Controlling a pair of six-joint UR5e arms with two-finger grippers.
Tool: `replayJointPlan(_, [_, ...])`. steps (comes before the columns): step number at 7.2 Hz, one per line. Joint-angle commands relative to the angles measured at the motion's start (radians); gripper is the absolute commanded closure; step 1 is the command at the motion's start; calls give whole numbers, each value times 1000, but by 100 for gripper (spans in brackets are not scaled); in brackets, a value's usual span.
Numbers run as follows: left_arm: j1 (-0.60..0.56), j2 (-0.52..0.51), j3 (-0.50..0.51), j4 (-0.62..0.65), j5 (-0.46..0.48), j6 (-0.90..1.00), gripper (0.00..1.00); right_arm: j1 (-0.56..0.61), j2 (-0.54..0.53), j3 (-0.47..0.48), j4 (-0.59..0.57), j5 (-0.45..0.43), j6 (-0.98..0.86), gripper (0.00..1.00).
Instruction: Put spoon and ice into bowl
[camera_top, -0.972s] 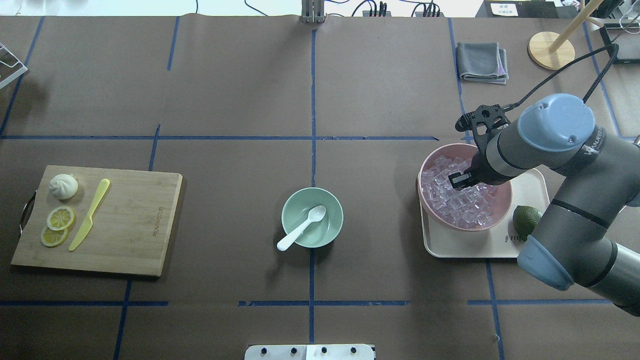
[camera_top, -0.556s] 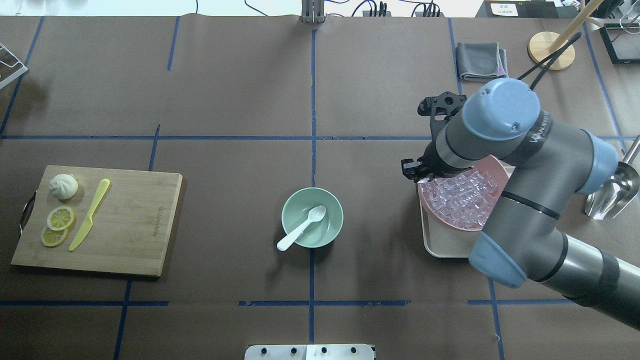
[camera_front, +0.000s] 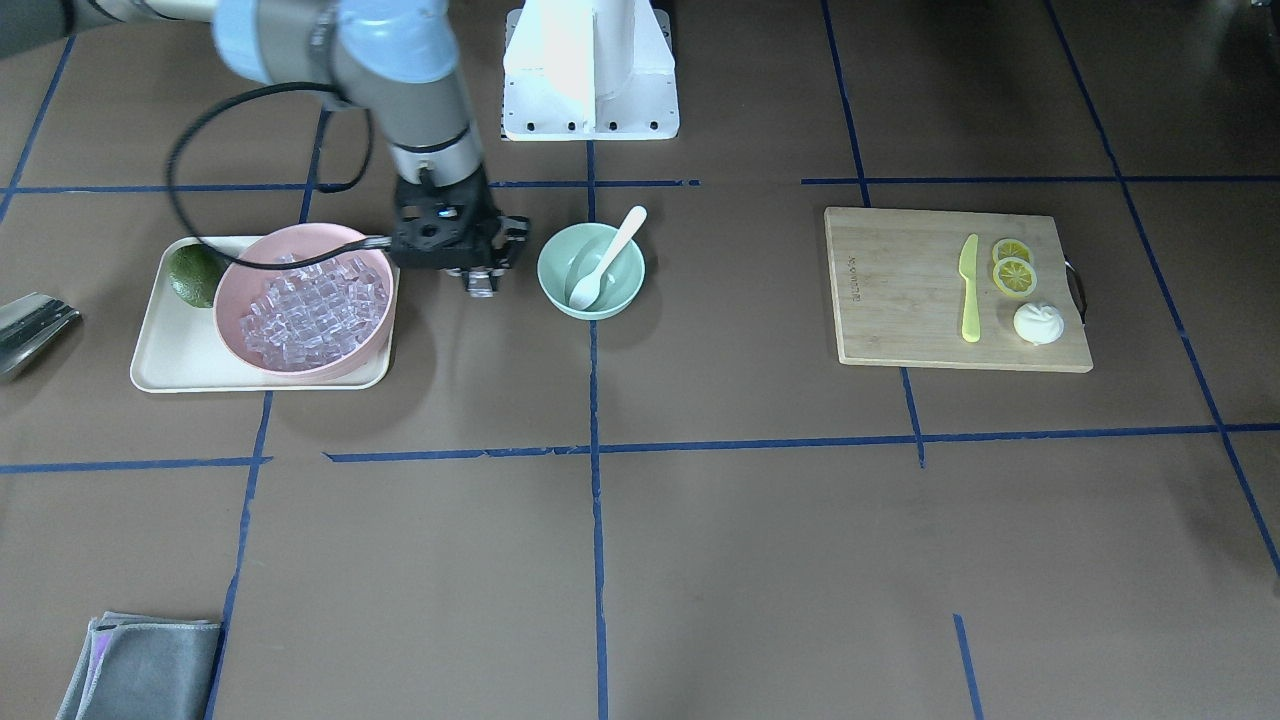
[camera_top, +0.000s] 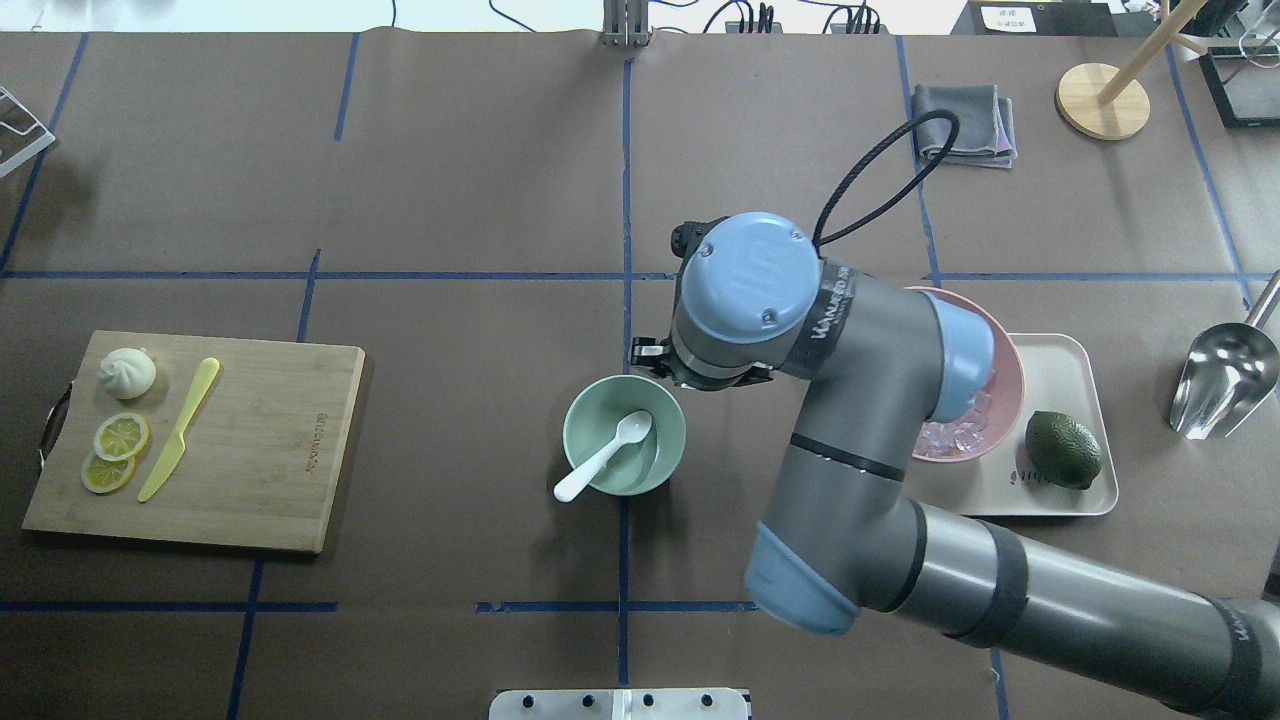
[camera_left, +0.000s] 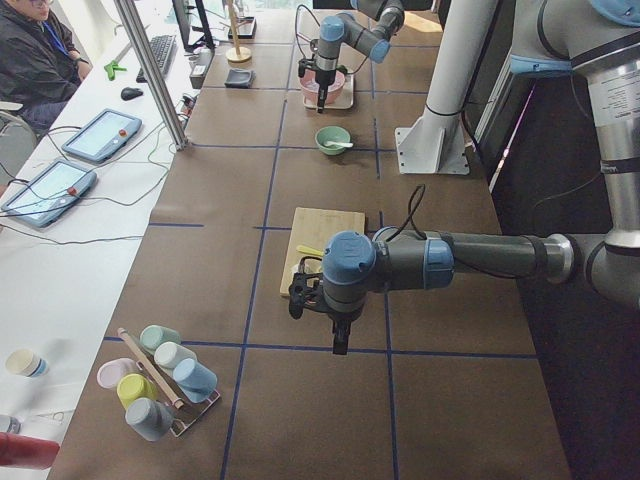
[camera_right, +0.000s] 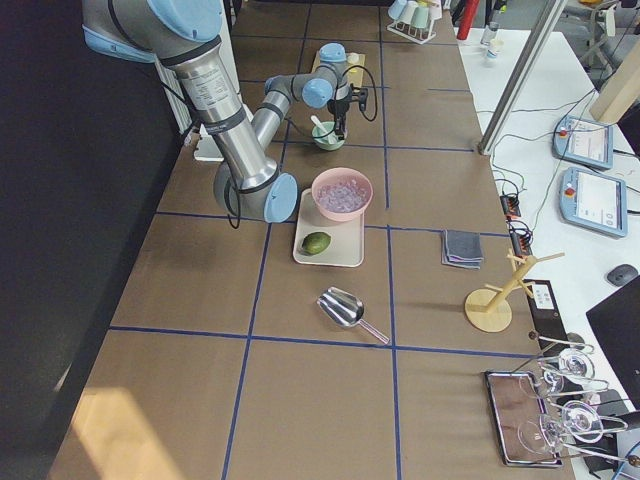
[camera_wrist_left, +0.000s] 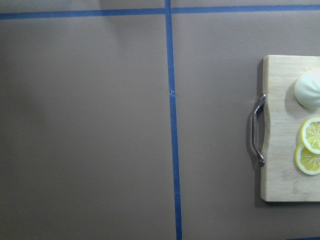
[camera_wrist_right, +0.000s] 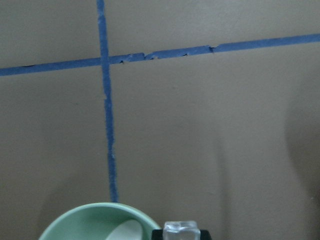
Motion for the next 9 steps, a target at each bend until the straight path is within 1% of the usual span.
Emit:
replayJointPlan(1, [0,-2,4,0,-1,0,0,-88,122,-136,-1,-89,176,98])
replayJointPlan(2, [0,0,3,0,-1,0,0,-113,127,-167,-1,-117,205,98])
replayJointPlan(3, [0,-2,6,0,-1,0,0,-133,118,-170,-10,-142,205,98])
replayJointPlan(4, [0,0,3,0,-1,0,0,-133,115,-175,-16,-142,204,97])
replayJointPlan(5, [0,0,4,0,-1,0,0,-133,117,-172,-19,-142,202,89])
replayJointPlan(6, [0,0,6,0,-1,0,0,-133,113,-170,-21,-144,202,29])
replayJointPlan(7, [0,0,6,0,-1,0,0,-133,116,-169,-22,-147,201,3])
replayJointPlan(9, [0,0,8,0,-1,0,0,-104,121,-135,-26,-134,187,1])
